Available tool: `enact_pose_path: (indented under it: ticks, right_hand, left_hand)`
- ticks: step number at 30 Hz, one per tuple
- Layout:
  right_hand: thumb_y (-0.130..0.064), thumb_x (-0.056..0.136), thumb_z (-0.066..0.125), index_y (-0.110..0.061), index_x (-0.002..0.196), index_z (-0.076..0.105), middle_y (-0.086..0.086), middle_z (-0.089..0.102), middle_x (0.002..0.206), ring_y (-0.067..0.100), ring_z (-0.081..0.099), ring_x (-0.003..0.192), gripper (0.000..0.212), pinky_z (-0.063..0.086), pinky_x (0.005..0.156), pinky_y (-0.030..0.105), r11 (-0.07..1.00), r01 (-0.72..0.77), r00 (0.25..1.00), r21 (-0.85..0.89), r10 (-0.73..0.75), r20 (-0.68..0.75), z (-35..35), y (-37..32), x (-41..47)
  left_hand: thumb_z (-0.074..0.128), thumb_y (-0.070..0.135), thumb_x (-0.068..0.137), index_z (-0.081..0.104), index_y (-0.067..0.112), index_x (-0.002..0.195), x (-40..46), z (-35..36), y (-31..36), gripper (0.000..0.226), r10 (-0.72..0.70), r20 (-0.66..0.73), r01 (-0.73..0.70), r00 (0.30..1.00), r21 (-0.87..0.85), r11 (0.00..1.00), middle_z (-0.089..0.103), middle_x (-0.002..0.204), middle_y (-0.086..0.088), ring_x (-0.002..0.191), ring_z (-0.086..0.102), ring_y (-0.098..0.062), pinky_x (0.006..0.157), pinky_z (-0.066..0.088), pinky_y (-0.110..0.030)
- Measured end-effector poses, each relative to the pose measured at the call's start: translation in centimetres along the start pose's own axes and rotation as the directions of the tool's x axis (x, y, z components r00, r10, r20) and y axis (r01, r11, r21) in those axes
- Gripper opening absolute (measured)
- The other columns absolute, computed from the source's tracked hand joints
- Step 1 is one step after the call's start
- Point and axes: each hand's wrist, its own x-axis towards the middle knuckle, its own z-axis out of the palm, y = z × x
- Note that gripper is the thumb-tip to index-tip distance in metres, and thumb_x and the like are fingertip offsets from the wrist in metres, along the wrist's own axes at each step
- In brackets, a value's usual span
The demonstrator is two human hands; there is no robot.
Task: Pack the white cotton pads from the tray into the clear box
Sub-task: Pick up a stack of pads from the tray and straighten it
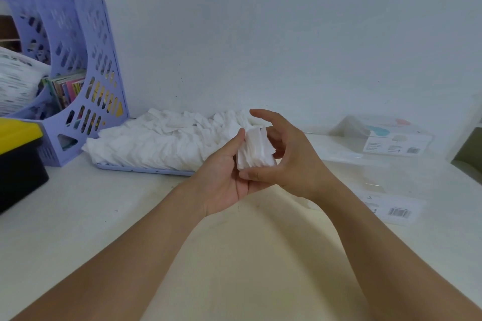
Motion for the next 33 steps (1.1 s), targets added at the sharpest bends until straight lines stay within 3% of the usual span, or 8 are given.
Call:
enact_pose_path:
  ticks: [4, 8, 12, 16, 22, 27, 30, 33]
  right_hand:
    - [-0.018, 0.069, 0.095, -0.037, 0.141, 0.049, -0.006, 0.072, 0.103, 0.013, 0.070, 0.101, 0.087, 0.058, 0.091, 0.039, 1.000, -0.017, 1.000, 0.025, 0.017, 0.007, -0.3, -0.2, 0.0]
    - [-0.014, 0.076, 0.089, -0.033, 0.138, 0.055, -0.007, 0.071, 0.111, 0.012, 0.071, 0.100, 0.073, 0.059, 0.084, 0.029, 0.999, -0.022, 1.000, 0.047, 0.022, -0.007, -0.6, -0.2, 0.1]
    - [-0.007, 0.089, 0.075, -0.030, 0.133, 0.059, 0.002, 0.071, 0.112, 0.026, 0.073, 0.096, 0.052, 0.061, 0.084, 0.050, 0.997, -0.030, 0.999, 0.076, 0.032, -0.024, -0.6, 0.0, 0.1]
    - [-0.001, 0.090, 0.063, -0.031, 0.127, 0.061, 0.009, 0.071, 0.104, 0.032, 0.071, 0.092, 0.048, 0.058, 0.083, 0.055, 0.998, -0.030, 0.997, 0.063, 0.034, -0.064, -0.2, 0.3, 0.1]
    - [-0.007, 0.092, 0.057, -0.029, 0.131, 0.058, -0.002, 0.070, 0.100, 0.014, 0.069, 0.088, 0.045, 0.059, 0.079, 0.038, 0.999, -0.006, 0.989, -0.039, 0.000, -0.149, 0.4, 0.3, 0.0]
    - [-0.042, 0.087, 0.046, -0.030, 0.136, 0.053, -0.024, 0.062, 0.087, -0.001, 0.063, 0.082, 0.051, 0.047, 0.070, 0.013, 0.990, 0.035, 0.979, -0.135, -0.061, -0.193, 0.9, 0.1, 0.0]
    - [-0.028, 0.089, 0.048, -0.029, 0.140, 0.050, -0.025, 0.058, 0.094, -0.005, 0.060, 0.086, 0.050, 0.042, 0.072, 0.008, 0.978, 0.040, 0.978, -0.203, -0.080, -0.194, 1.3, 0.3, 0.0]
    - [-0.025, 0.090, 0.049, -0.028, 0.142, 0.048, -0.022, 0.058, 0.103, -0.008, 0.058, 0.093, 0.053, 0.042, 0.076, 0.007, 0.973, 0.031, 0.988, -0.227, -0.064, -0.138, 1.5, 0.2, -0.2]
  left_hand:
    - [0.040, 0.047, 0.104, 0.057, 0.005, 0.134, -0.1, 0.0, 0.1, 0.054, 0.013, 0.029, -0.012, 1.000, -0.028, 1.000, 0.068, 0.128, -0.020, 0.124, 0.063, -0.033, 0.103, 0.052, -0.045]
    - [0.040, 0.047, 0.104, 0.051, 0.004, 0.139, -0.1, -0.1, 0.2, 0.056, 0.010, 0.038, -0.009, 0.999, -0.026, 1.000, 0.062, 0.135, -0.022, 0.126, 0.061, -0.033, 0.103, 0.052, -0.043]
    - [0.044, 0.046, 0.103, 0.052, 0.004, 0.138, -0.1, -0.1, 0.2, 0.056, 0.014, 0.013, -0.014, 1.000, -0.018, 1.000, 0.064, 0.133, -0.022, 0.123, 0.064, -0.032, 0.097, 0.056, -0.043]
    - [0.047, 0.044, 0.102, 0.052, 0.003, 0.139, -0.1, -0.1, 0.1, 0.055, 0.030, 0.001, -0.030, 1.000, -0.034, 0.999, 0.063, 0.133, -0.022, 0.124, 0.063, -0.033, 0.096, 0.057, -0.043]
    - [0.041, 0.045, 0.105, 0.056, 0.006, 0.134, 0.0, 0.2, -0.2, 0.051, 0.046, -0.013, -0.046, 0.999, -0.020, 0.999, 0.068, 0.129, -0.017, 0.116, 0.068, -0.025, 0.093, 0.058, -0.037]
    - [0.039, 0.045, 0.106, 0.056, 0.008, 0.135, 0.2, 0.2, -0.3, 0.050, 0.052, -0.047, -0.053, 0.998, -0.021, 0.998, 0.067, 0.130, -0.016, 0.122, 0.064, -0.026, 0.103, 0.052, -0.040]
    - [0.040, 0.044, 0.106, 0.054, 0.006, 0.138, 0.3, 0.1, -0.4, 0.052, 0.048, -0.076, -0.051, 0.996, -0.043, 0.998, 0.065, 0.134, -0.018, 0.120, 0.064, -0.027, 0.101, 0.053, -0.041]
    - [0.037, 0.044, 0.107, 0.054, 0.006, 0.137, 0.4, 0.0, -0.5, 0.052, 0.040, -0.078, -0.043, 0.996, -0.039, 0.998, 0.065, 0.133, -0.017, 0.120, 0.065, -0.025, 0.101, 0.054, -0.039]
